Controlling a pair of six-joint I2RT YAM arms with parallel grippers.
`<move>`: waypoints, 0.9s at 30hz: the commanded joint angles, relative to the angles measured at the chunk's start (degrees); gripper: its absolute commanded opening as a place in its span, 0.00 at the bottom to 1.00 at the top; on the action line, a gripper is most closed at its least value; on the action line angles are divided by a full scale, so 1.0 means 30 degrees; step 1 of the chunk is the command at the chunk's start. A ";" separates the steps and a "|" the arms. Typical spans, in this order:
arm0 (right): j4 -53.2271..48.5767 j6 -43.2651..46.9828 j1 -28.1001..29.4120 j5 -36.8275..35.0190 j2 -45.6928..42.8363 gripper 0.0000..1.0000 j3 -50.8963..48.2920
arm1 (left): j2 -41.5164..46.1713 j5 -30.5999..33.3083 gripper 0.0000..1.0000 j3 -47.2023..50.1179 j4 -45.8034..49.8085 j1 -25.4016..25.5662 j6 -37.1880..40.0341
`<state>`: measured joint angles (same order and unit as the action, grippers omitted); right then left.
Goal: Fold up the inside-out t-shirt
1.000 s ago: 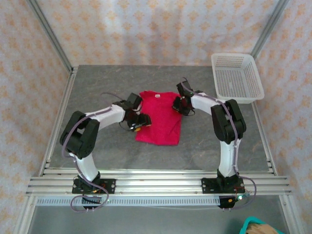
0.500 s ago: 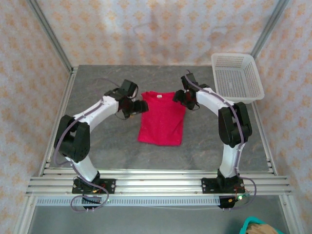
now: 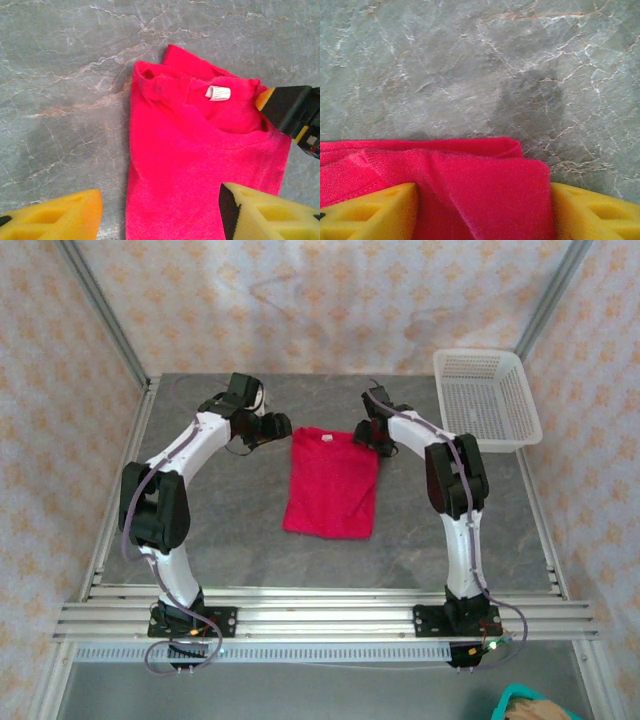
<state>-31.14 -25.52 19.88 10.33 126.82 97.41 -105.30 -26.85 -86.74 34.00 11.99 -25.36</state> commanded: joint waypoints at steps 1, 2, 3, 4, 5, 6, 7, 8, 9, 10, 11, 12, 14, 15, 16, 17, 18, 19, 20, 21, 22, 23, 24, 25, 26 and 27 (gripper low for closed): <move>-0.0422 0.0093 0.0385 0.0330 0.0432 0.68 0.0352 | -0.0439 -0.0392 0.64 -0.0356 0.0776 -0.0326 0.0429; -0.0332 0.0081 0.0546 0.0368 0.0453 0.67 0.0293 | -0.0387 -0.0466 0.63 -0.0228 0.0656 -0.0377 0.0384; -0.0311 0.0112 0.0637 0.0338 0.0491 0.64 0.0242 | -0.0353 -0.0533 0.63 -0.0152 0.0538 -0.0420 0.0326; -0.0249 0.0112 0.0708 0.0359 0.0521 0.61 0.0205 | -0.0351 -0.0567 0.62 -0.0127 0.0505 -0.0422 0.0311; -0.0163 0.0102 0.0723 0.0489 0.0506 0.55 0.0114 | -0.0394 -0.0599 0.62 -0.0149 0.0464 -0.0425 0.0312; -0.0014 0.0116 0.0704 0.0653 0.0502 0.47 -0.0017 | -0.0452 -0.0686 0.62 -0.0149 0.0396 -0.0444 0.0336; 0.0128 0.0148 0.0704 0.0831 0.0477 0.39 -0.0143 | -0.0514 -0.0785 0.62 -0.0127 0.0301 -0.0422 0.0340; 0.0236 0.0281 0.0712 0.1079 0.0418 0.32 -0.0261 | -0.0605 -0.0888 0.62 -0.0078 0.0126 -0.0424 0.0332; 0.0271 0.0441 0.0714 0.1281 0.0320 0.26 -0.0356 | -0.0693 -0.0973 0.62 0.0033 -0.0097 -0.0422 0.0367; 0.0193 0.0626 0.0708 0.1408 0.0204 0.22 -0.0414 | -0.0780 -0.1050 0.63 0.0151 -0.0328 -0.0448 0.0398; 0.0139 0.0914 0.0723 0.1622 -0.0044 0.19 -0.0566 | -0.0929 -0.1185 0.64 0.0298 -0.0575 -0.0454 0.0444; 0.0165 0.1193 0.0676 0.1836 -0.0388 0.18 -0.0866 | -0.1126 -0.1341 0.64 0.0375 -0.0717 -0.0487 0.0526; 0.0293 0.1541 0.0600 0.1940 -0.1149 0.18 -0.1660 | -0.1782 -0.1656 0.65 0.0436 -0.0915 -0.0557 0.0796; 0.0486 0.1617 0.0504 0.2190 -0.1448 0.18 -0.2058 | -0.2172 -0.1857 0.65 0.0480 -0.1156 -0.0568 0.0887; 0.0682 0.1650 0.0403 0.2407 -0.1669 0.18 -0.2398 | -0.2425 -0.1911 0.64 0.0521 -0.1377 -0.0576 0.0925; 0.0796 0.1623 0.0305 0.2572 -0.1755 0.18 -0.2621 | -0.2743 -0.2023 0.64 0.0553 -0.1746 -0.0570 0.0857; 0.0799 0.1621 0.0245 0.2671 -0.1735 0.18 -0.2644 | -0.3074 -0.2212 0.63 0.0590 -0.2183 -0.0572 0.0760; 0.0771 0.1607 0.0232 0.2784 -0.1679 0.18 -0.2602 | -0.3372 -0.2403 0.62 0.0569 -0.2544 -0.0584 0.0574; 0.0762 0.1621 0.0207 0.2880 -0.1604 0.18 -0.2528 | -0.3707 -0.2620 0.61 0.0485 -0.2947 -0.0572 0.0369; 0.0793 0.1594 0.0229 0.3047 -0.1505 0.18 -0.2498 | -0.4003 -0.2932 0.59 0.0438 -0.3441 -0.0557 0.0164; 0.0826 0.1530 0.0227 0.3138 -0.1477 0.18 -0.2483 | -0.4243 -0.3281 0.57 0.0345 -0.3832 -0.0539 0.0003; 0.0933 0.1462 0.0235 0.3204 -0.1435 0.18 -0.2497 | -0.4532 -0.3554 0.55 0.0173 -0.4148 -0.0510 -0.0169; 0.1028 0.1403 0.0238 0.3264 -0.1406 0.18 -0.2524 | -0.4799 -0.3714 0.55 -0.0032 -0.4336 -0.0481 -0.0320; 0.1061 0.1386 0.0231 0.3292 -0.1376 0.18 -0.2508 | -0.5069 -0.3777 0.54 -0.0255 -0.4386 -0.0383 -0.0384; 0.1062 0.1356 0.0230 0.3281 -0.1310 0.18 -0.2494 | -0.5398 -0.3821 0.53 -0.0553 -0.4389 -0.0295 -0.0462; 0.1062 0.1358 0.0235 0.3292 -0.1280 0.18 -0.2472 | -0.5699 -0.3921 0.53 -0.0812 -0.4428 -0.0148 -0.0585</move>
<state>-27.44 -21.98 20.53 19.14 123.15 90.74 -120.99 -35.97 -86.39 24.18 10.90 -25.85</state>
